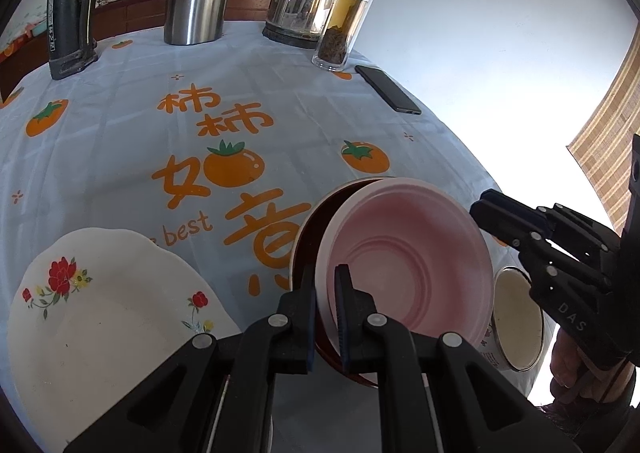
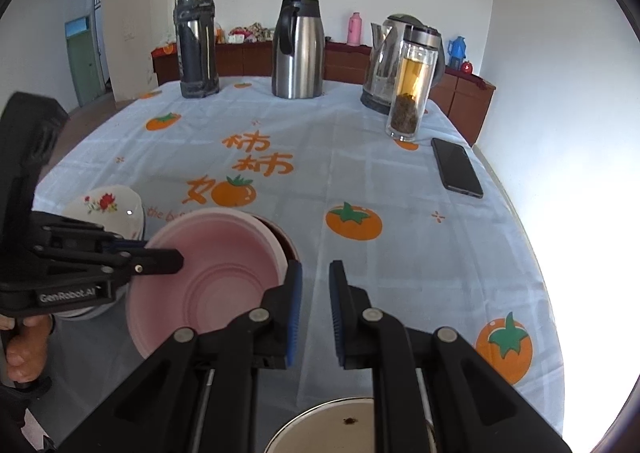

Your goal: Organize plates and bowls

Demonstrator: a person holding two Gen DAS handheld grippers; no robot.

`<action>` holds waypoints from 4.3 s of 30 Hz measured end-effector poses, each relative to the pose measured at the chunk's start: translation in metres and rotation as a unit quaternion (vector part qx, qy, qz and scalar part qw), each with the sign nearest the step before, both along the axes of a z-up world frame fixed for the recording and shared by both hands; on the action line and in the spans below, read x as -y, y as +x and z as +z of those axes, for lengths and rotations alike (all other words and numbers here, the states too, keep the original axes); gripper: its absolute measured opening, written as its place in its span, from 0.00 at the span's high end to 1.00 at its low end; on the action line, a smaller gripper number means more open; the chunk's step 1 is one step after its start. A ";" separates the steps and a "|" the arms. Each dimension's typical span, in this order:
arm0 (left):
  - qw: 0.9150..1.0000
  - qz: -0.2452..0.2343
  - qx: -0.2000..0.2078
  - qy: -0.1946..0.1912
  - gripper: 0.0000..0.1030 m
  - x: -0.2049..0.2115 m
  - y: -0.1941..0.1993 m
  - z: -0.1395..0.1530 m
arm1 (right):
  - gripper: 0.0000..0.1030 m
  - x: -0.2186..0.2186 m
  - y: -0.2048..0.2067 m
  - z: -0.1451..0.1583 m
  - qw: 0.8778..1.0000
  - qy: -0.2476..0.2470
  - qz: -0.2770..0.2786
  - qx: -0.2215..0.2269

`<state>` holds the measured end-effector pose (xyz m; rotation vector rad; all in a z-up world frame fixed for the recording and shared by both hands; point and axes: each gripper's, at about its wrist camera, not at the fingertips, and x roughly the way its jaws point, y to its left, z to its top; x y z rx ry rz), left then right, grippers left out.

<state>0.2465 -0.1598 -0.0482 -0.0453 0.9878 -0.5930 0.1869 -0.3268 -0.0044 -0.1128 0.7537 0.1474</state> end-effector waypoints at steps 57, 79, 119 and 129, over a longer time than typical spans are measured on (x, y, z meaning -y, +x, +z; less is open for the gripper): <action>0.992 -0.041 0.098 0.070 0.72 0.023 -0.021 0.015 | 0.92 -0.006 0.011 -0.018 0.998 0.010 0.031 -0.052; 0.991 0.048 0.090 0.084 0.20 -0.007 0.004 0.010 | 0.76 -0.046 -0.022 -0.004 0.994 0.030 0.098 -0.031; 0.983 0.033 0.175 0.045 0.30 0.048 -0.133 0.052 | 0.75 0.111 -0.120 -0.024 0.989 0.118 -0.086 -0.014; 0.993 -0.003 0.096 0.067 0.64 0.096 -0.134 0.014 | 0.77 0.113 -0.122 -0.038 0.985 0.159 -0.065 -0.012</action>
